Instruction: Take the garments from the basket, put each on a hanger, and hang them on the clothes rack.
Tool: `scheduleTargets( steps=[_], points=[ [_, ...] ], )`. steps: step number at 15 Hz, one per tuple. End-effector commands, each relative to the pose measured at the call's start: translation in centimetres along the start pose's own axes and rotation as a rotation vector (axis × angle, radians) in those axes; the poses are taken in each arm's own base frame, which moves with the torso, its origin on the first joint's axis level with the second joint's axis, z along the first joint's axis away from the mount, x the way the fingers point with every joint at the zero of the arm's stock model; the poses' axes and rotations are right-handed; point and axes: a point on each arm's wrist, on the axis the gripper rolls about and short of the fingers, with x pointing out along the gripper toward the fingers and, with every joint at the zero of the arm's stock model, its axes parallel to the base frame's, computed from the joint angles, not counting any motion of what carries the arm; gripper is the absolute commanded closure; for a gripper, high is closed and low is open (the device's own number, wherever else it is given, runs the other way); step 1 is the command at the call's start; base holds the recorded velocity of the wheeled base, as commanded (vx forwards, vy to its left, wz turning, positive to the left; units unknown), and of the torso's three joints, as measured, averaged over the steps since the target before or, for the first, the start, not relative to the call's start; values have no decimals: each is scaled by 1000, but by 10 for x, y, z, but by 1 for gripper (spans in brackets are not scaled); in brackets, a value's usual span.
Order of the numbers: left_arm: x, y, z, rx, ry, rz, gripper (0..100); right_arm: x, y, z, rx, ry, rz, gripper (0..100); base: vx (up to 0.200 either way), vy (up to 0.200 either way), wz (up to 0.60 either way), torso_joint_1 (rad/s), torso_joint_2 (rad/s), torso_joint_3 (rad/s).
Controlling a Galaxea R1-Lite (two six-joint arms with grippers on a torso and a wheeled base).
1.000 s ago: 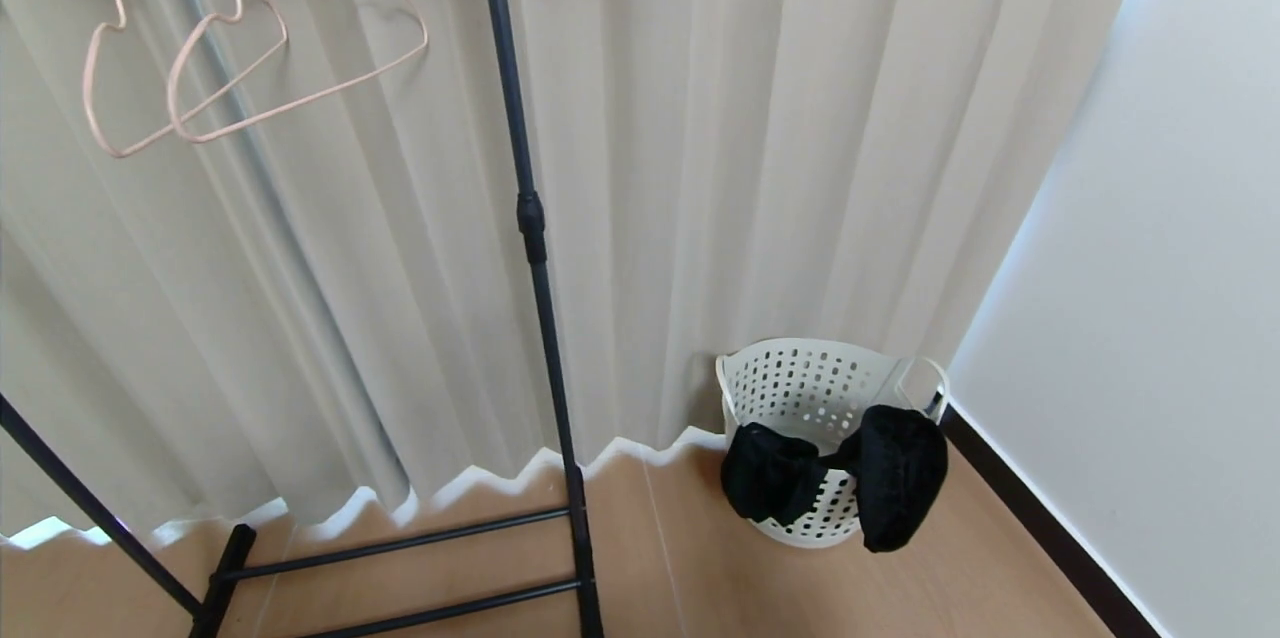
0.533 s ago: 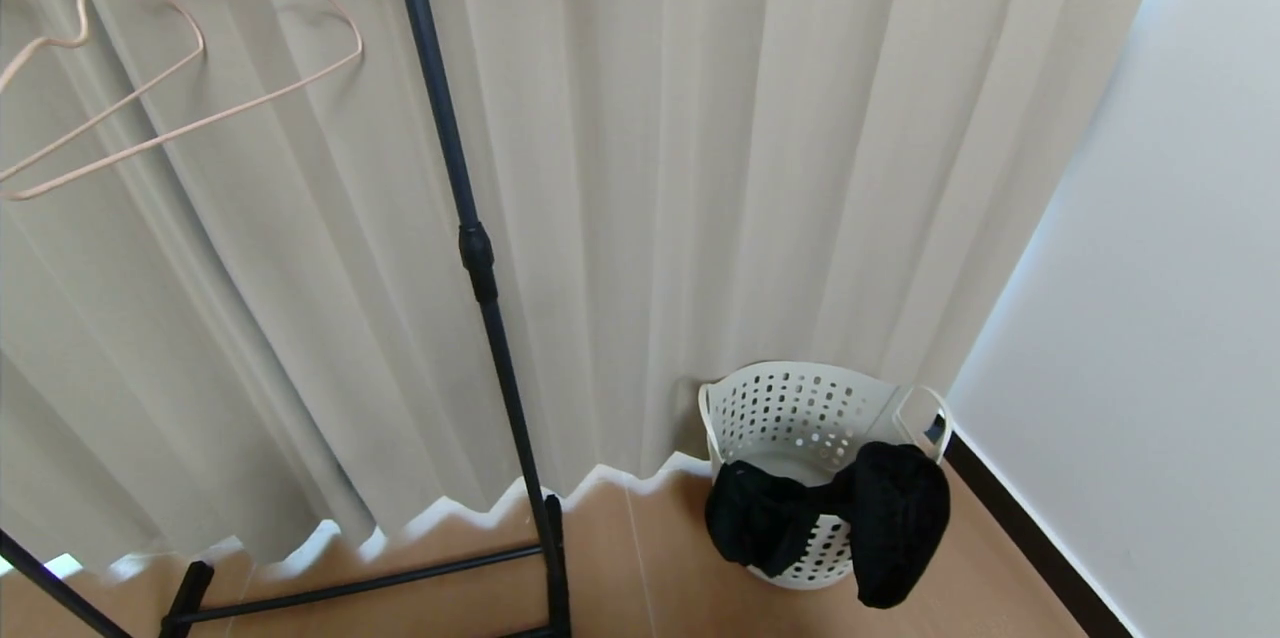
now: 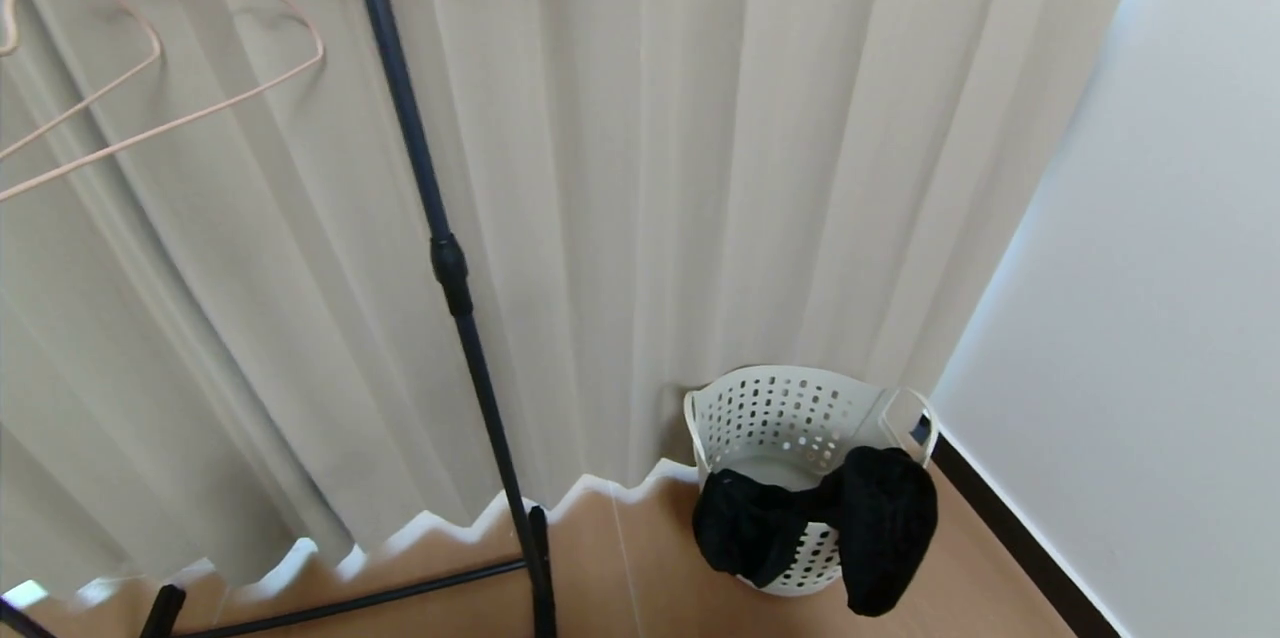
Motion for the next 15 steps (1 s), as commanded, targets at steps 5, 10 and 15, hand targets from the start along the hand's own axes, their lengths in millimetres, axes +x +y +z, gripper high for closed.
scheduleTargets(
  steps=[5,10,15],
  points=[
    [0,0,0,0,1,0,0,0,0,0,0,-1,3,0,0,0,0,0,0,0],
    [0,0,0,-7,1,3,0,0,0,0,0,0,4,0,0,0,0,0,0,0],
    [0,0,0,-7,1,5,0,0,0,0,1,0,4,0,0,0,0,3,2,-130]
  ],
)
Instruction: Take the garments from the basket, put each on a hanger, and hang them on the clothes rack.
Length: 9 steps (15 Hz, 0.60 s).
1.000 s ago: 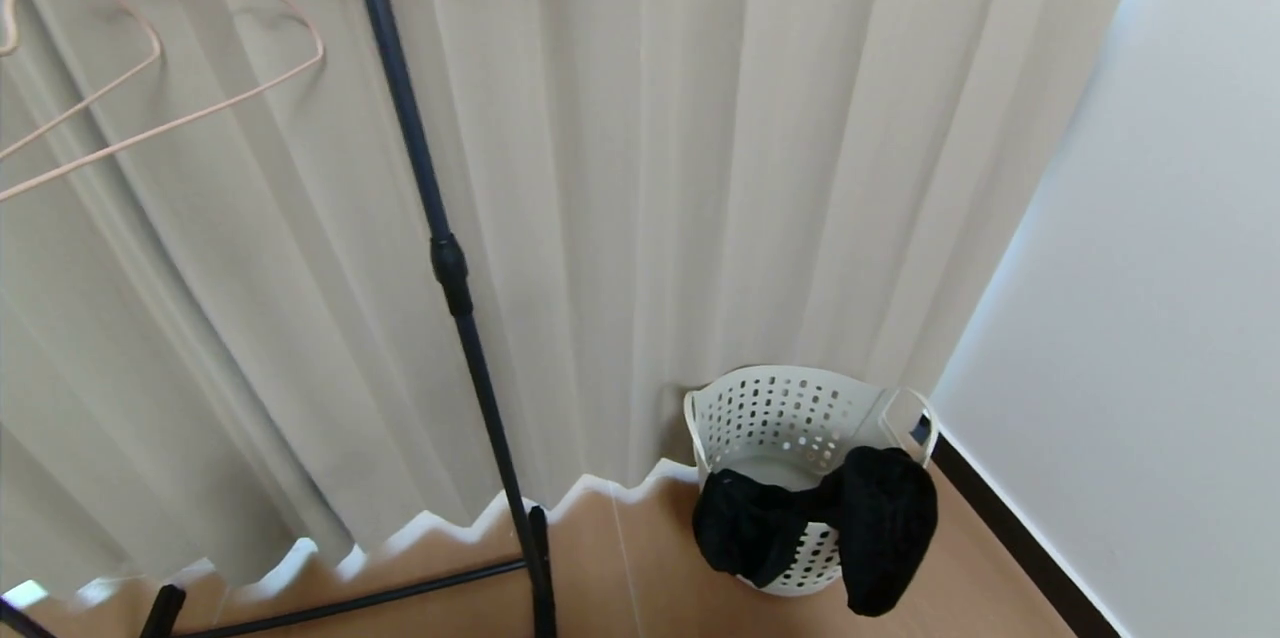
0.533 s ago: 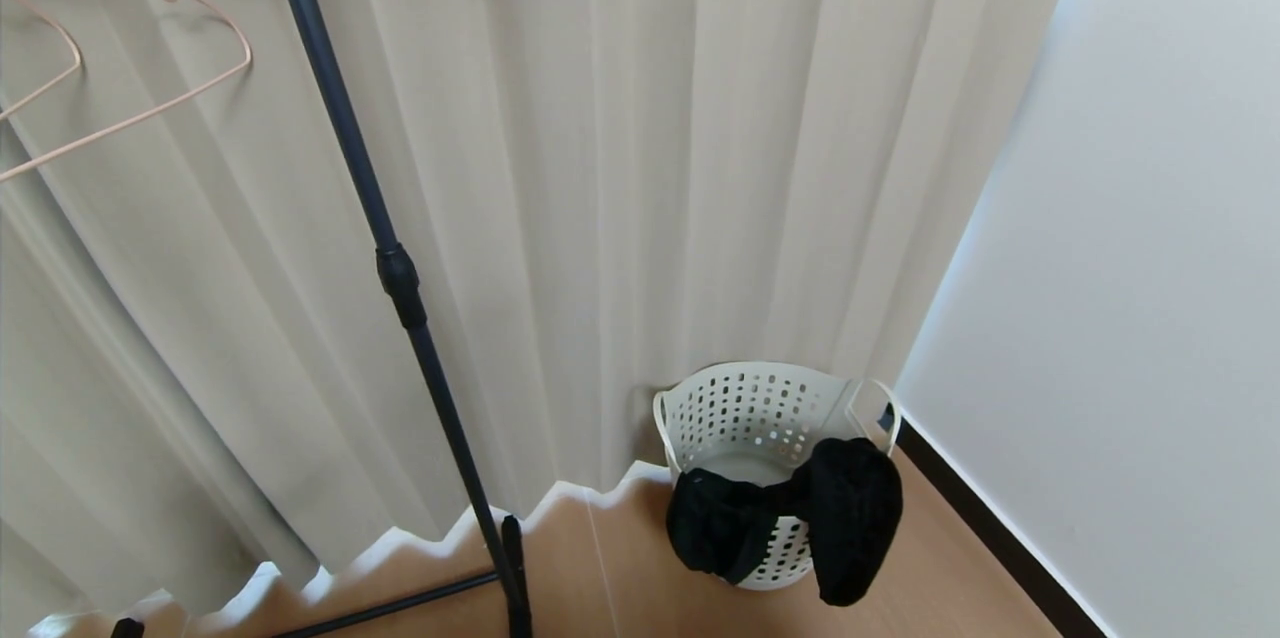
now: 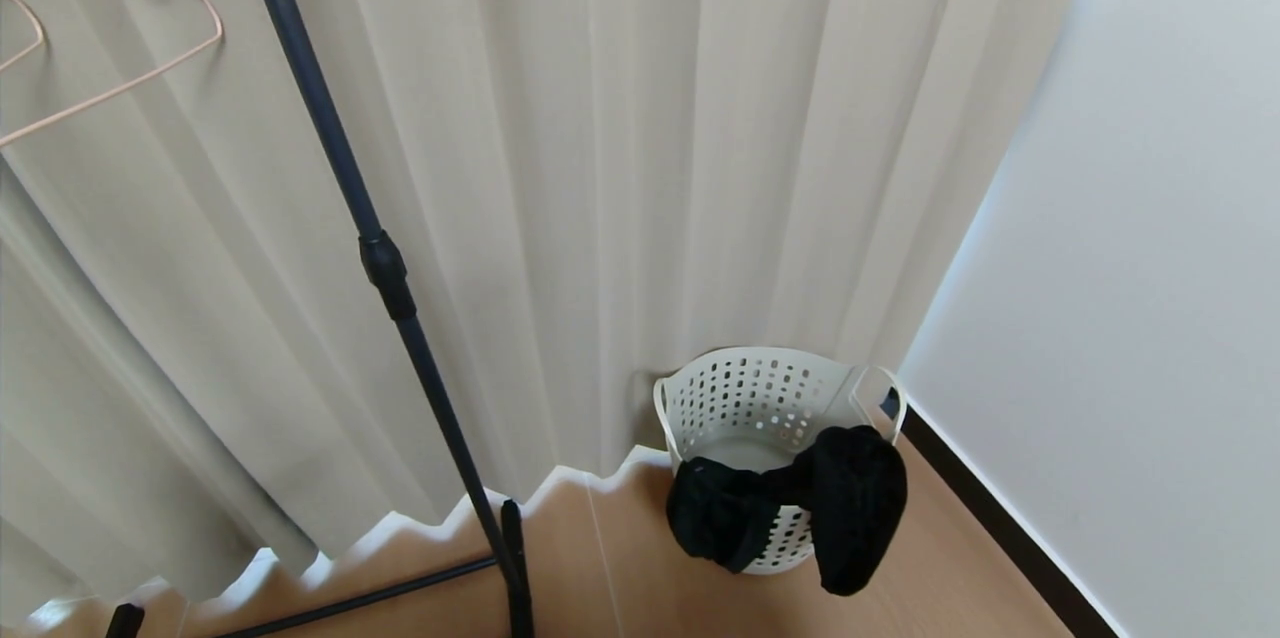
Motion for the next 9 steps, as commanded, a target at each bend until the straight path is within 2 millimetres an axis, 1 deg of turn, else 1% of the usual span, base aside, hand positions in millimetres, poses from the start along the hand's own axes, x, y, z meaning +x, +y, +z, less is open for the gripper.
scheduleTargets(
  steps=[1,9],
  points=[
    [0,0,0,1,2,-1,0,0,0,0,0,0,2,0,0,0,0,2,2,-198],
    [0,0,0,0,2,-1,0,0,0,0,5,-2,-3,0,0,0,0,1,3,-196]
  ],
)
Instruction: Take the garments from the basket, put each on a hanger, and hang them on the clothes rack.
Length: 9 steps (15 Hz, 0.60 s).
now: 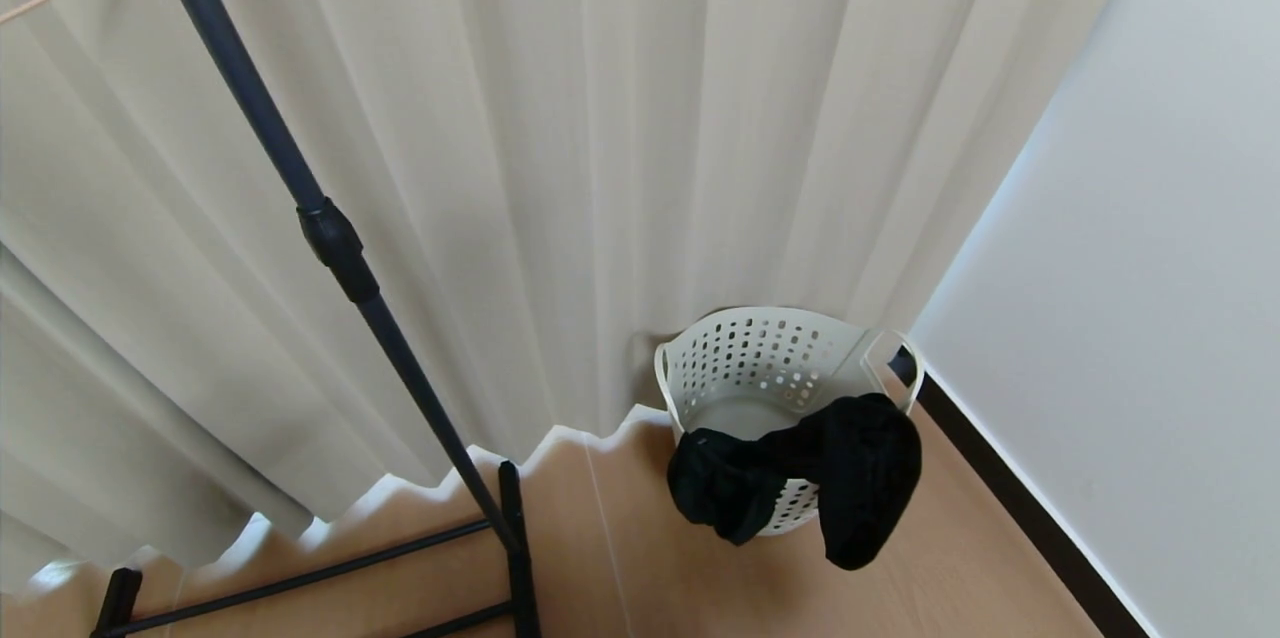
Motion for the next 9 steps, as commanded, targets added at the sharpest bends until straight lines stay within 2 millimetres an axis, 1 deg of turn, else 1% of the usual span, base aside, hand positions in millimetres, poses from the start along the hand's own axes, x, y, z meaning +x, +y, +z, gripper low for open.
scheduleTargets(
  steps=[1,9],
  points=[
    [0,0,0,0,2,-2,0,0,0,0,-4,0,-1,0,0,0,0,7,7,-203],
    [0,0,0,-1,2,1,0,0,0,0,-3,4,-21,0,0,0,0,4,5,-198]
  ],
)
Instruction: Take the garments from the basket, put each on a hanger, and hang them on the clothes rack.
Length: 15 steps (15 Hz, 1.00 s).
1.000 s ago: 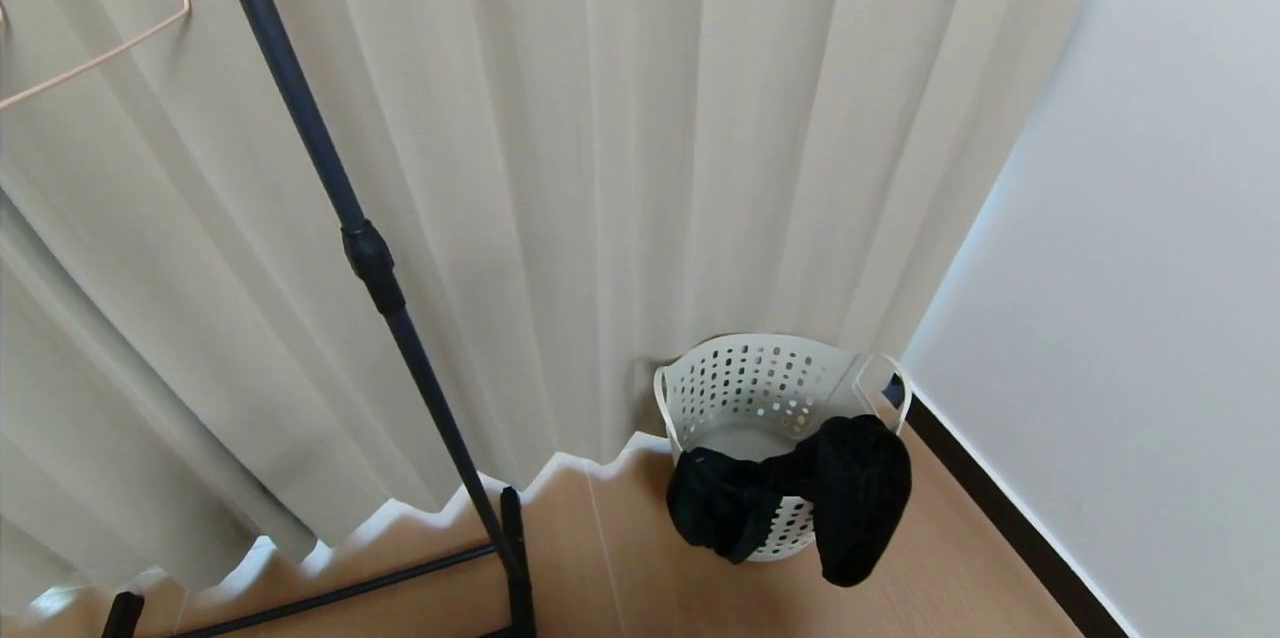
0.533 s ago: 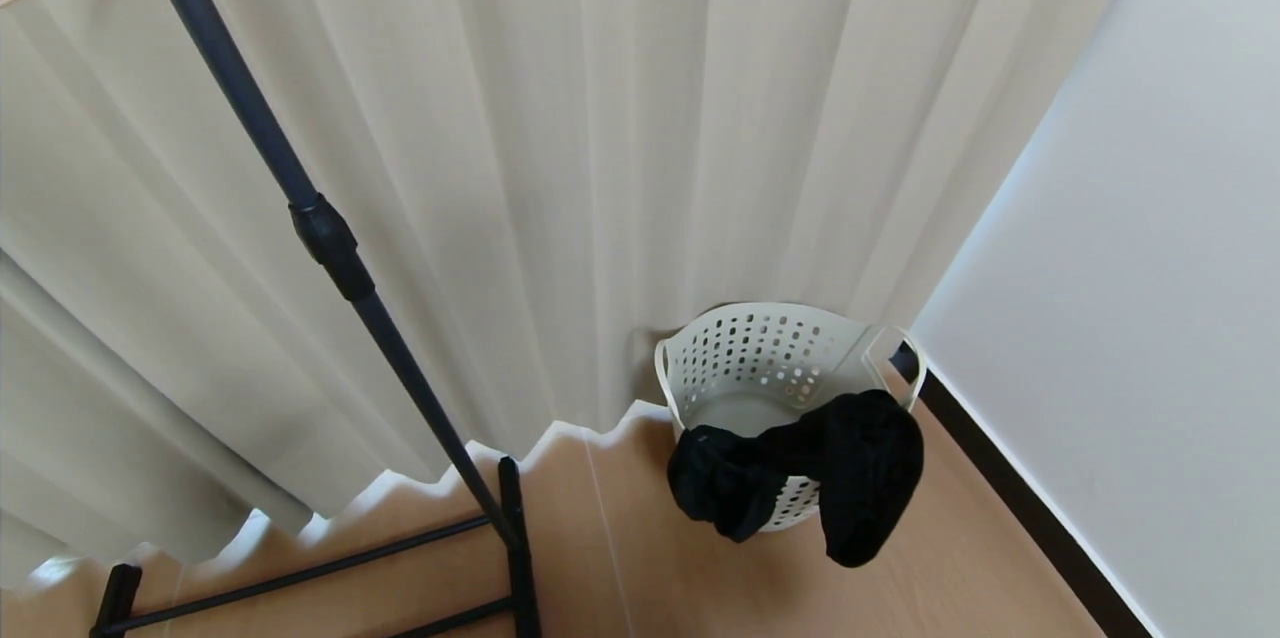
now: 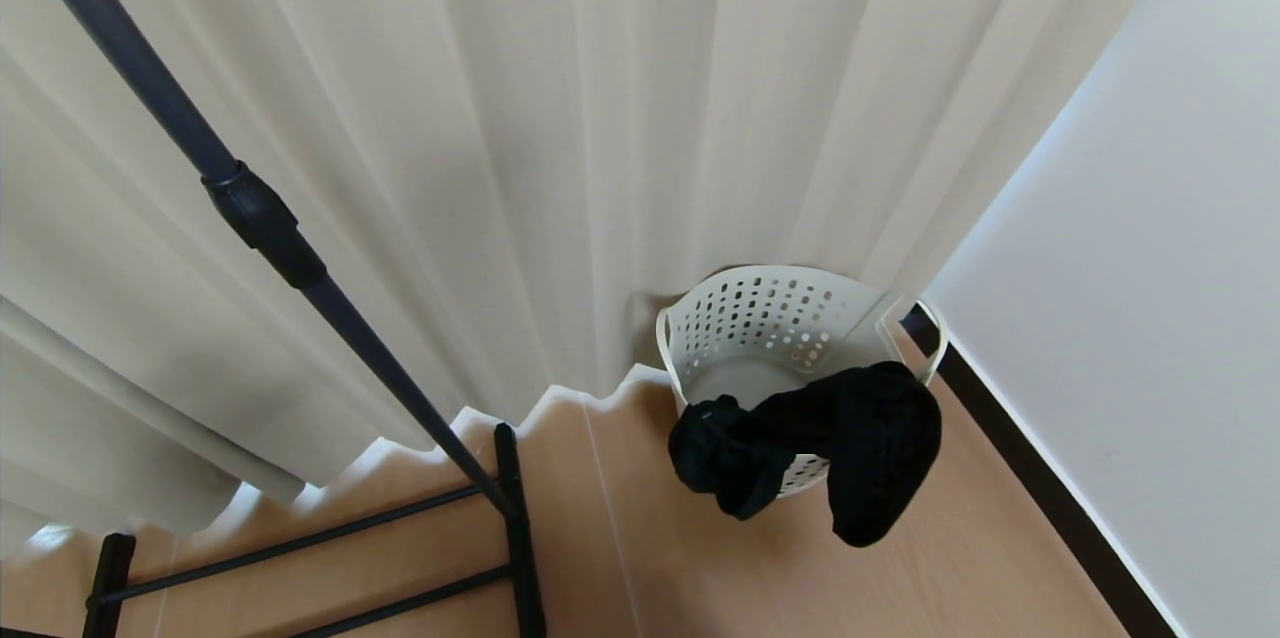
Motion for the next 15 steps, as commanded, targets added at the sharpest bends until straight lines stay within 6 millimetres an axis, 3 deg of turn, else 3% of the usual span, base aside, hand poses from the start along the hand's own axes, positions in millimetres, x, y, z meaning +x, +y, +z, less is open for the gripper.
scheduleTargets(
  steps=[1,4,7,12,14,15],
  points=[
    [0,0,0,0,0,1,0,0,-1,0,3,10,-53,0,0,0,0,2,-2,-207],
    [0,0,0,-2,0,-1,0,8,-2,1,4,120,-59,0,0,0,0,2,2,-72],
    [0,0,0,2,-2,-1,0,46,-3,16,-7,315,17,0,0,0,0,0,0,0],
    [0,0,0,2,-2,-1,0,132,-2,57,-233,518,97,0,0,0,0,0,0,0],
    [0,0,0,3,-2,-1,0,186,-1,69,-368,568,149,0,0,0,0,0,0,0],
    [0,0,0,3,-2,-1,0,201,0,72,-394,577,160,0,0,0,0,0,0,0]
  ],
)
